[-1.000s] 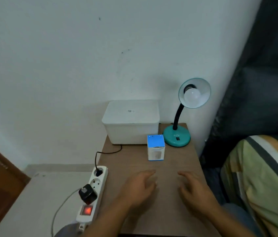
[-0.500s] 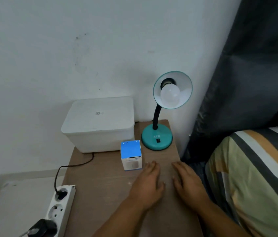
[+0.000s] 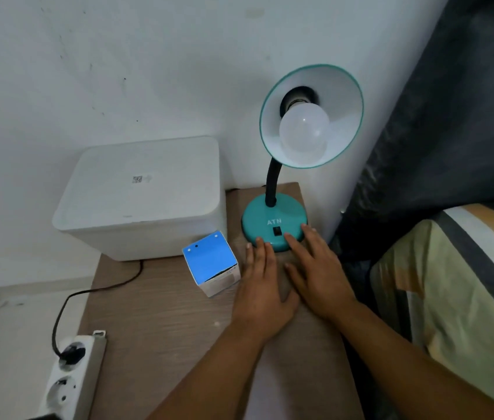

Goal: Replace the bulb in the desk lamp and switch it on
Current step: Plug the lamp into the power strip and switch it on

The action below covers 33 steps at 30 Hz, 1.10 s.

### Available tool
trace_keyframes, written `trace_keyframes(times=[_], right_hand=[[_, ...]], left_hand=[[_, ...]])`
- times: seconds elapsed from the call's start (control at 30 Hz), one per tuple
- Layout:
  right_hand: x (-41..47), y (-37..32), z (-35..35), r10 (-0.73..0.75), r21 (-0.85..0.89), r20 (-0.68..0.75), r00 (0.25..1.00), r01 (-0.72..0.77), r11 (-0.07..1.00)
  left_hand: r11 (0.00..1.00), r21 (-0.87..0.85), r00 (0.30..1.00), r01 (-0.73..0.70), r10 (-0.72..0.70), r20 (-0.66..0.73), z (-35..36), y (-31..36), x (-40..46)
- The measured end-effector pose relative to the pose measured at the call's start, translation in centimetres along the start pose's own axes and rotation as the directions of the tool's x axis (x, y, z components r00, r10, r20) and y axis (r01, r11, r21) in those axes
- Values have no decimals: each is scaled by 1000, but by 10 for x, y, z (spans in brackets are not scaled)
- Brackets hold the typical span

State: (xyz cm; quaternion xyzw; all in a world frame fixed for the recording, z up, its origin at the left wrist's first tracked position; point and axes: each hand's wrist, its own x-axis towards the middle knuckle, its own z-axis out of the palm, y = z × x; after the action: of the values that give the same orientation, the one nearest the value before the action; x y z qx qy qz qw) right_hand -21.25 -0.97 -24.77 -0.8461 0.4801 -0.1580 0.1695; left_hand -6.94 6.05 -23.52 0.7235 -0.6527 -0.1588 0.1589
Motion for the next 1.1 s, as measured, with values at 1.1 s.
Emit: trace_keyframes(times=[1.1], right_hand=[[13, -4, 0, -42, 100, -49, 998, 47, 994]], left_hand=[[998, -1, 998, 70, -70, 0, 1, 8, -5]])
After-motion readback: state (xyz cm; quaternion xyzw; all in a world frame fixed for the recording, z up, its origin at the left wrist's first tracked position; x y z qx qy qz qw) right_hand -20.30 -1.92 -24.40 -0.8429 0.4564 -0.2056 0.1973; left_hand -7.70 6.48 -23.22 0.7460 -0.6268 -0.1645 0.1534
